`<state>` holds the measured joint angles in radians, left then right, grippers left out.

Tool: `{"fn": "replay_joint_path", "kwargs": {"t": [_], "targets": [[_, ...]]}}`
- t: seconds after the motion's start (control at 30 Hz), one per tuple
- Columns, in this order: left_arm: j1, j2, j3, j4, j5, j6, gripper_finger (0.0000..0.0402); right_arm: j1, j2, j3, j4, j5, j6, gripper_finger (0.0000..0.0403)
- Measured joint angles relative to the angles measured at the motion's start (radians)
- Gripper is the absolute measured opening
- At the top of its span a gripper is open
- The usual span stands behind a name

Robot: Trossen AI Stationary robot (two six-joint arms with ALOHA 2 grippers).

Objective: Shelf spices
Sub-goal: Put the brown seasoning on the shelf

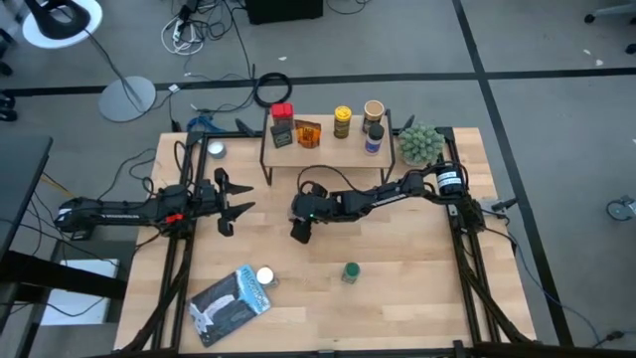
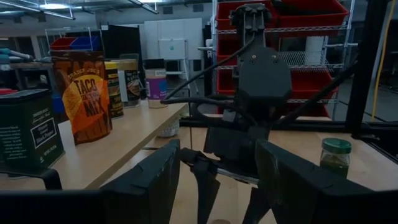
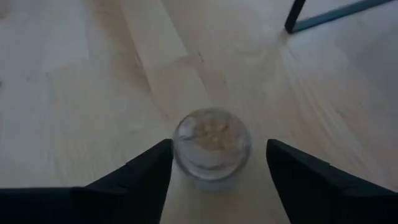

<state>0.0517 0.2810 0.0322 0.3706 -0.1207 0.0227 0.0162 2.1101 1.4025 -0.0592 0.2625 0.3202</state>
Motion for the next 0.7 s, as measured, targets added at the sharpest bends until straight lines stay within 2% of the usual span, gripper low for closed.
{"fn": "replay_joint_path", "kwargs": {"t": [0.37, 0.7], "targets": [[0.000, 0.000, 0.000, -0.001, -0.003, 0.000, 0.0214, 0.000, 0.000, 0.000, 0.004, 0.003, -0.019, 0.0173], [0.000, 0.000, 0.000, -0.003, -0.005, 0.000, 0.0214, 0.000, -0.026, 0.001, 0.005, 0.005, -0.036, 0.0157]]}}
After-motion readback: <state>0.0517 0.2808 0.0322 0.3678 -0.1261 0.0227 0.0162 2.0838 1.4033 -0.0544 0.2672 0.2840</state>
